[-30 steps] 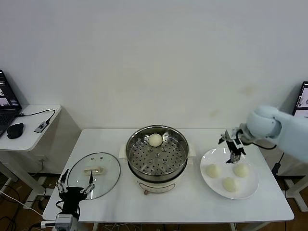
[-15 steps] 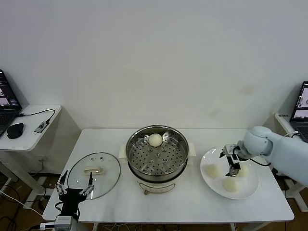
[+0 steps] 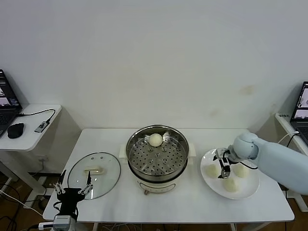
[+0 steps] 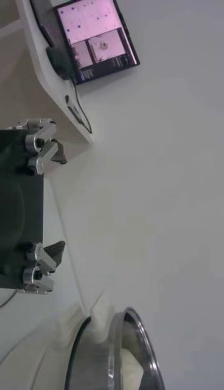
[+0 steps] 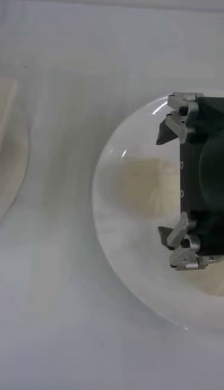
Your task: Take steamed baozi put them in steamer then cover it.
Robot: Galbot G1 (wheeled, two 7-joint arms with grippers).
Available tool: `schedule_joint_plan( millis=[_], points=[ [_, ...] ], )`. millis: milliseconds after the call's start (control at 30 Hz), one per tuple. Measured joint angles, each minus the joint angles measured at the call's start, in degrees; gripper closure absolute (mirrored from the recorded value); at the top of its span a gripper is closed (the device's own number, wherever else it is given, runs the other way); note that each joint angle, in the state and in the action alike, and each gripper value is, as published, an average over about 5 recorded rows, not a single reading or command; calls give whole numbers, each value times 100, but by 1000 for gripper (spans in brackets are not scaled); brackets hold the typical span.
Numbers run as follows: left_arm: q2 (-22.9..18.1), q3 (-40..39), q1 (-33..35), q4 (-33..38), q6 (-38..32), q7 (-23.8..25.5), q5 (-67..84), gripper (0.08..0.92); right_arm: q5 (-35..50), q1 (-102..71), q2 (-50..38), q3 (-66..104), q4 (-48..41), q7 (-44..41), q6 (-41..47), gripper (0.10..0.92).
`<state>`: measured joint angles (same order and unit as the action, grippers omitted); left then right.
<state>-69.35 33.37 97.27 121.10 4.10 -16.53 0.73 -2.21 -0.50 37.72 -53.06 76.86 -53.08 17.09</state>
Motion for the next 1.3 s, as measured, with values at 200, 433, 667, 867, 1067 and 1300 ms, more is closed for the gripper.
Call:
schedule_joint_plan(
  millis=[200,433,667,867,1067,1300],
  points=[
    [-23,-15,-50,-39,0,-6,-13,177,-78,-102,164,95,-142,24,-11,261],
    [-35,-20,-76,-53,1,-9,-17,177,-156,-151,235,131,-228,7,-12,368],
    [-45,-11,-48,-51,0,-10,0,177,-191,-147,194,156,-219,-55,-25,441],
    [-44,-27,-48,-25,7,-9,-9,177,-154,-39,98,132,-124,-159,5,484],
    [7,-19,-45,51,53,5,-4,177,-4,320,-104,-9,79,-335,66,491],
    [30,2,-47,97,67,14,44,177,507,1295,-316,-452,423,-568,231,490]
  ],
)
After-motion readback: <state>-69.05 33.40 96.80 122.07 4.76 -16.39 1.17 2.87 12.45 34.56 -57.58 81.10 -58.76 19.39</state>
